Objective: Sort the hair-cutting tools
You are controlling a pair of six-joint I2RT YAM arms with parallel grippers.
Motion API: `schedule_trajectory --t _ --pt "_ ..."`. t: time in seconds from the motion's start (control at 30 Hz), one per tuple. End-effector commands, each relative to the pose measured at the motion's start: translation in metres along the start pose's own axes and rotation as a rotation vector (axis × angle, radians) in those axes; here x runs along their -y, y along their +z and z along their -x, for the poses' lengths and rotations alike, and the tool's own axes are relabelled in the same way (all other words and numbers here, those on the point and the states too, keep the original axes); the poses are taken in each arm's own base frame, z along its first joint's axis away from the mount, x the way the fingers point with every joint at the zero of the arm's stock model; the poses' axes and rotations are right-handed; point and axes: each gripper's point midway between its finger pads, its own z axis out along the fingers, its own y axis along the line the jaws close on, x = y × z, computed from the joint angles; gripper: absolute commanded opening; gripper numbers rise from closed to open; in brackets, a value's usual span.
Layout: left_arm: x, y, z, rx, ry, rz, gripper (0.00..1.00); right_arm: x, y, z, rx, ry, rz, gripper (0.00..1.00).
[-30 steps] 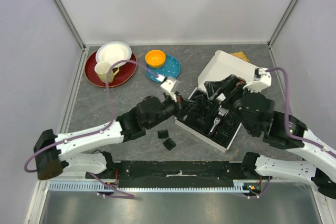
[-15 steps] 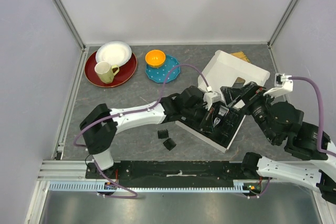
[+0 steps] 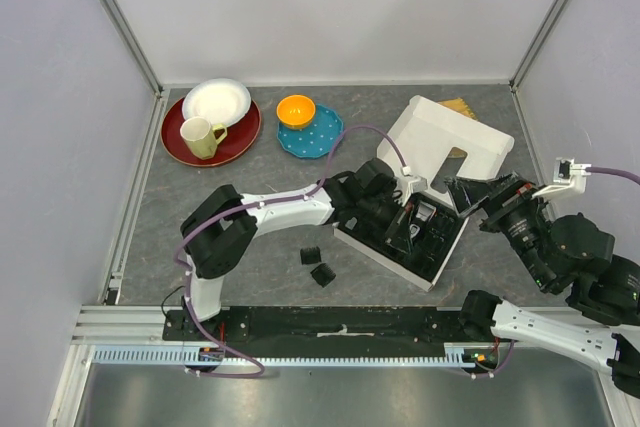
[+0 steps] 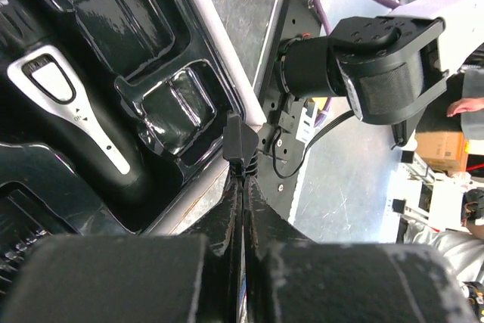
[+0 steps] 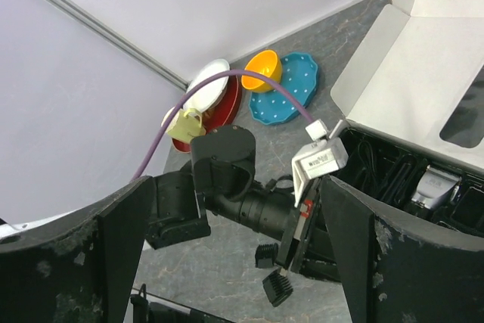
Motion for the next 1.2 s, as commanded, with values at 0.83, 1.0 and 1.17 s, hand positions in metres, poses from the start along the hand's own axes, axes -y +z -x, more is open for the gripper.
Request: schedule_trajectory --t 0.83,1.0,1.17 --pt "-0.032 0.038 0.012 0.021 -0.127 -0.020 0.02 0.022 0.000 -0.008 0.011 0.017 -0.075 0.98" --pt "-0.036 0.042 0.007 0.004 -0.124 0.006 0.02 0.021 0.004 -0.013 -0.001 0.004 -0.084 0.98" --pt "-0.053 0.045 0.000 -0.021 -0.116 0.103 0.05 0.021 0.005 -0.014 -0.006 0.002 -0.086 0.97"
